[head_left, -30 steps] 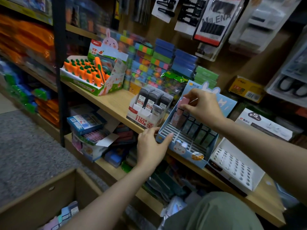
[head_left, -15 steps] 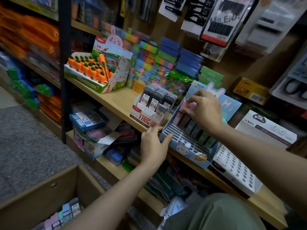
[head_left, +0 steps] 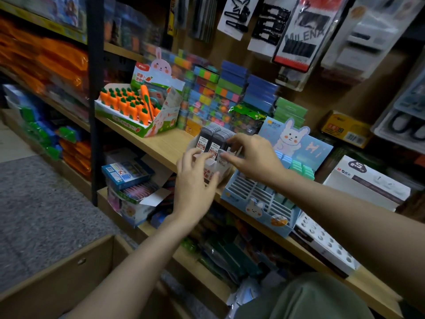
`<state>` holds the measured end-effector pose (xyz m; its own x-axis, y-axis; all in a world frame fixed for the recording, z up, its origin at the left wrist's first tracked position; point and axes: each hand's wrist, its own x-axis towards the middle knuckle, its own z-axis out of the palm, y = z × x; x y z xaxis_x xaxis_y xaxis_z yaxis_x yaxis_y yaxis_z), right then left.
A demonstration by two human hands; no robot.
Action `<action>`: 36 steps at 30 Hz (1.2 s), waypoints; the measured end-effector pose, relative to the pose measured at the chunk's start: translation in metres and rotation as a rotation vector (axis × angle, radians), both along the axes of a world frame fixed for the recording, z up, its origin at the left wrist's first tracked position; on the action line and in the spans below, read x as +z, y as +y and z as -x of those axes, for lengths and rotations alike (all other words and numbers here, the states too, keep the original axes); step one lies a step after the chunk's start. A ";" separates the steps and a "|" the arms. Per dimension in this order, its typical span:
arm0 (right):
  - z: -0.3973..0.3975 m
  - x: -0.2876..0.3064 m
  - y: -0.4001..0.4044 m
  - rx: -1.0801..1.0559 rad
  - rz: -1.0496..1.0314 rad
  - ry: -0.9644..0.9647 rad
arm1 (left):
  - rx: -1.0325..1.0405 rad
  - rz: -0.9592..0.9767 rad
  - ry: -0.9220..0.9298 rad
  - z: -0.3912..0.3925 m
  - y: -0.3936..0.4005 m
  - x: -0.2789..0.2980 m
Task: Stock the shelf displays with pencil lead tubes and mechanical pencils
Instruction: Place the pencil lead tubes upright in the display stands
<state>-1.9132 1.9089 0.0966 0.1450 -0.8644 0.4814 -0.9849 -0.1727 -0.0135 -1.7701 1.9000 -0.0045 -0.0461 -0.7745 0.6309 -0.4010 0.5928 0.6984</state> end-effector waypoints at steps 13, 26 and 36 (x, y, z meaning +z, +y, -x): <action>0.011 0.004 -0.027 -0.180 0.019 -0.198 | -0.141 -0.021 -0.347 -0.004 -0.010 -0.013; 0.004 0.000 -0.010 -0.147 0.138 -0.083 | -0.229 0.008 -0.359 -0.027 0.009 -0.021; -0.105 -0.150 0.076 0.398 -0.365 -0.366 | -0.065 -0.805 -0.202 -0.151 0.079 -0.136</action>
<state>-1.8083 1.9850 -0.0534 0.3703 -0.8957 0.2460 -0.7673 -0.4442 -0.4625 -1.6195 1.9788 -0.1403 -0.1593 -0.9772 -0.1402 -0.5460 -0.0311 0.8372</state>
